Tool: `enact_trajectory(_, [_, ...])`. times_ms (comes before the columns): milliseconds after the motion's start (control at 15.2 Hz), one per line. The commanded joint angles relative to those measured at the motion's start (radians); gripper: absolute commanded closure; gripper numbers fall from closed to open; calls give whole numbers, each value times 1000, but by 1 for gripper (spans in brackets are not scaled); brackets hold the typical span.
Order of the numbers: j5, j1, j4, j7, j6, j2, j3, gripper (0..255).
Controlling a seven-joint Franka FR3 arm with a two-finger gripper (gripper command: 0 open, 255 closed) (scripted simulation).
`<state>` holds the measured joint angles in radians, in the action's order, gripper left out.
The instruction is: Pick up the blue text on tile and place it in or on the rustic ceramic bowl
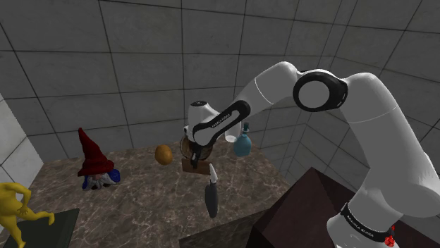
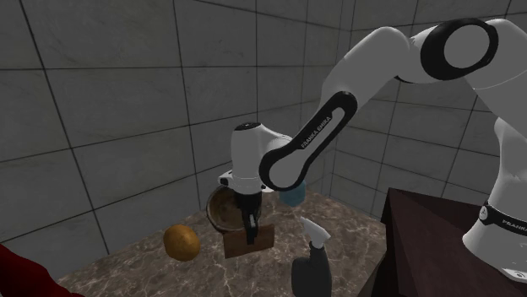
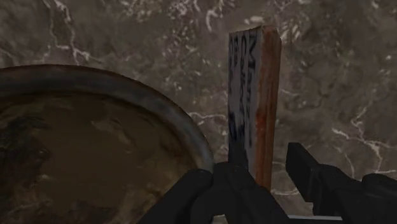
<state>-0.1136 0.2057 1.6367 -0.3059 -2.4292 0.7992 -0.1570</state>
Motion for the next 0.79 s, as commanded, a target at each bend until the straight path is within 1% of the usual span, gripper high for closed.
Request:
enact_trajectory(0, [-1, -3, 17, 3, -4, 0, 5, 255])
enact_trajectory(396, [-1, -4, 15, 2, -2, 1, 5, 255])
enact_trajectory(462, [-1, -7, -37, -8, 15, 36, 8, 255])
enact_trajectory(726, [4, -11, -23, -10, 43, -6, 3, 255])
